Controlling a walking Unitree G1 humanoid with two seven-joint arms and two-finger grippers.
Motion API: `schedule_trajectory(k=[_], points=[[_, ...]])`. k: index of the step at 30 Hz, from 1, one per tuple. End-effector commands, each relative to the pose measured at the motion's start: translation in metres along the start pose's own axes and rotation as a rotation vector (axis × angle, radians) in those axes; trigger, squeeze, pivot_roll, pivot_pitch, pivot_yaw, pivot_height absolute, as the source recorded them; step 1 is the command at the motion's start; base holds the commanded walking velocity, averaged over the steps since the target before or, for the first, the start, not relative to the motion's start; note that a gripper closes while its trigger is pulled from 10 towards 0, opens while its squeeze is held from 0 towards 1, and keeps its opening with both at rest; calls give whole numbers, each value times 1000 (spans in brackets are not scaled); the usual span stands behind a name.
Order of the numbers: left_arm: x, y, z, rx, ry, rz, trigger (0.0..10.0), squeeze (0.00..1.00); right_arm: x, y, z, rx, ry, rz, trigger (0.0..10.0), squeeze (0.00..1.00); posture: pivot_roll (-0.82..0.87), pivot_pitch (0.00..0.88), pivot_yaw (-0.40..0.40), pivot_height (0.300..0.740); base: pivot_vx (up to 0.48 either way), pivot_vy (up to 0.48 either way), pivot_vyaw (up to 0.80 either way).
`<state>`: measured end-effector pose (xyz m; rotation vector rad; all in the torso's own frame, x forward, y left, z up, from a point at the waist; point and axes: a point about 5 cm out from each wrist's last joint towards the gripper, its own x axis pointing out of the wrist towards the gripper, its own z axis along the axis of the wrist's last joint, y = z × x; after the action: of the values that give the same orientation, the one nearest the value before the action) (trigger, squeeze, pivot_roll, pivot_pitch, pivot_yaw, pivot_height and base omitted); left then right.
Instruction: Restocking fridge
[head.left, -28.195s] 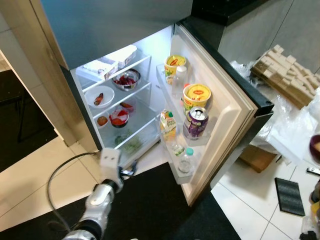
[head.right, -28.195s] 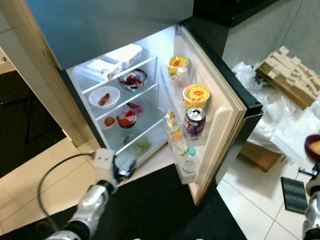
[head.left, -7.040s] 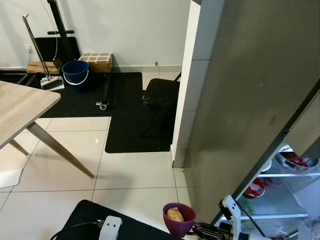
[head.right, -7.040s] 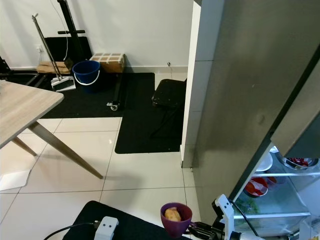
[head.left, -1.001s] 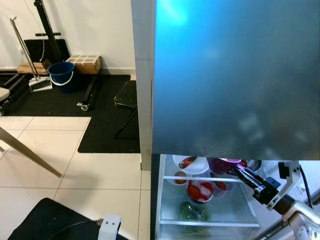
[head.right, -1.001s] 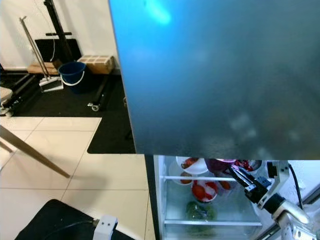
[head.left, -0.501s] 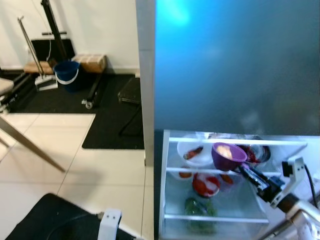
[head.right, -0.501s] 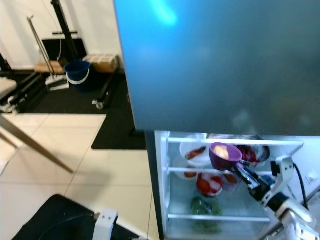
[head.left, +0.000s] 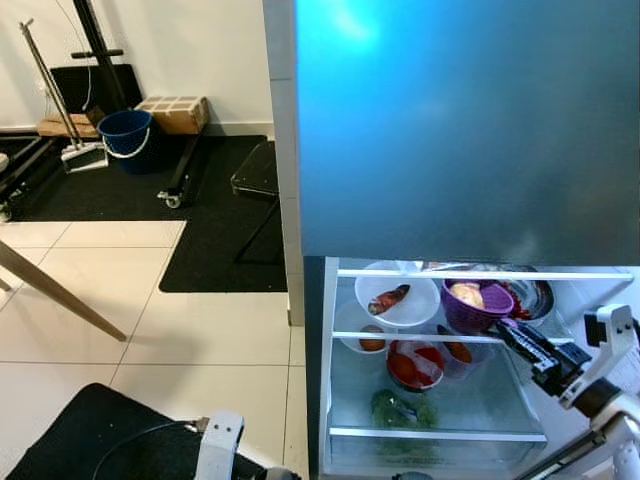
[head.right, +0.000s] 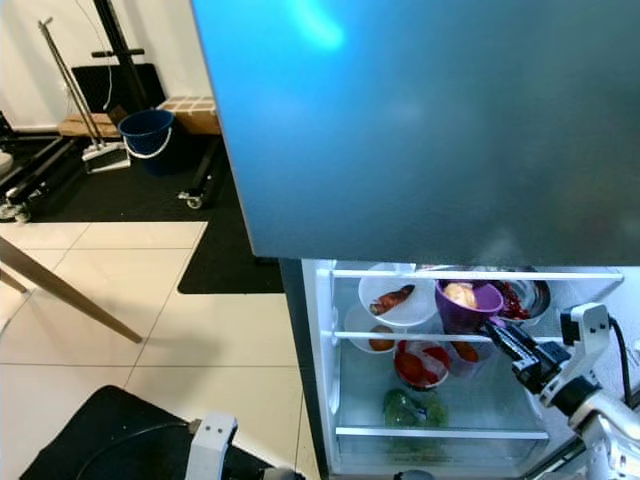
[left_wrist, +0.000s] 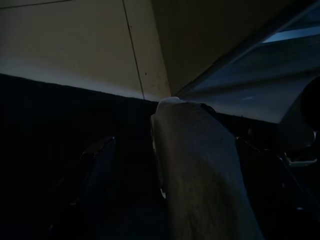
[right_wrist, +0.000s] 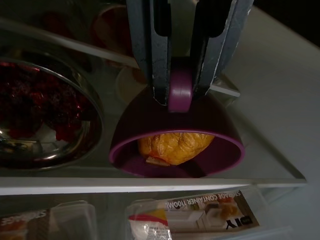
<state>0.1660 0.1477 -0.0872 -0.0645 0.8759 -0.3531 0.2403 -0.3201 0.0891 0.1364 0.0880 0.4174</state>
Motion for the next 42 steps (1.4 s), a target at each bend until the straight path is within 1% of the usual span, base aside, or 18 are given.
schedule_trajectory(k=[1,4,9,11,13,14,18,22,23,27,28,31,35,36,37,42], points=[[-4,-8,-21,-26,80,-28,10000,0,-1,-2,12,-38,-50,10,10000,0,-18,0,-14,582,0,0,0],[-4,-8,-23,-28,85,-27,10000,0,-1,-1,18,-35,-78,35,10000,0,-21,0,-15,582,0,0,0],[-4,-8,-24,-28,89,-27,10000,0,-1,0,23,-35,-94,59,10000,0,-21,0,-15,582,0,0,0],[-5,-8,-24,-28,91,-26,10000,0,-2,1,30,-37,-115,100,10000,0,-21,0,-16,582,0,0,0],[-5,-8,-24,-28,90,-26,10000,0,-3,2,31,-38,-114,108,10000,0,-21,0,-17,582,0,0,0],[-5,-7,-24,-27,90,-26,10000,0,-4,4,35,-41,-117,141,10000,0,-21,0,-17,582,0,0,0],[-5,-7,-24,-27,89,-25,10000,0,-6,6,38,-40,-115,181,10000,0,-21,0,-17,582,0,0,0],[-5,-7,-23,-25,88,-25,10000,0,-11,9,43,-33,-104,247,10000,0,-20,0,-14,582,0,0,0],[-5,-7,-24,-24,89,-26,10000,0,-13,10,43,-34,-87,266,10000,0,-20,0,-14,582,0,0,0],[-5,-7,-24,-24,89,-26,10000,0,-15,11,43,-34,-69,278,10000,0,-20,0,-14,582,0,0,0],[-5,-7,-24,-23,90,-27,10000,0,-17,12,38,-29,-31,290,10000,0,-24,0,-9,582,0,0,0],[-5,-7,-24,-24,90,-27,10000,0,-20,13,32,-20,12,295,10000,0,-24,0,-9,582,0,0,0],[-5,-7,-24,-25,90,-27,10000,0,-24,12,19,-5,83,271,10000,0,-24,0,-9,582,0,0,0],[-5,-7,-24,-25,90,-27,10000,0,-24,12,19,-5,83,271,10000,0,-24,0,-9,582,0,0,0],[-5,-7,-24,-24,90,-26,10000,0,-24,10,14,-8,100,240,10000,0,-19,0,-6,582,0,0,0],[-5,-6,-23,-22,90,-25,10000,0,-24,12,16,12,56,248,10000,0,-19,0,-6,582,0,0,0]])
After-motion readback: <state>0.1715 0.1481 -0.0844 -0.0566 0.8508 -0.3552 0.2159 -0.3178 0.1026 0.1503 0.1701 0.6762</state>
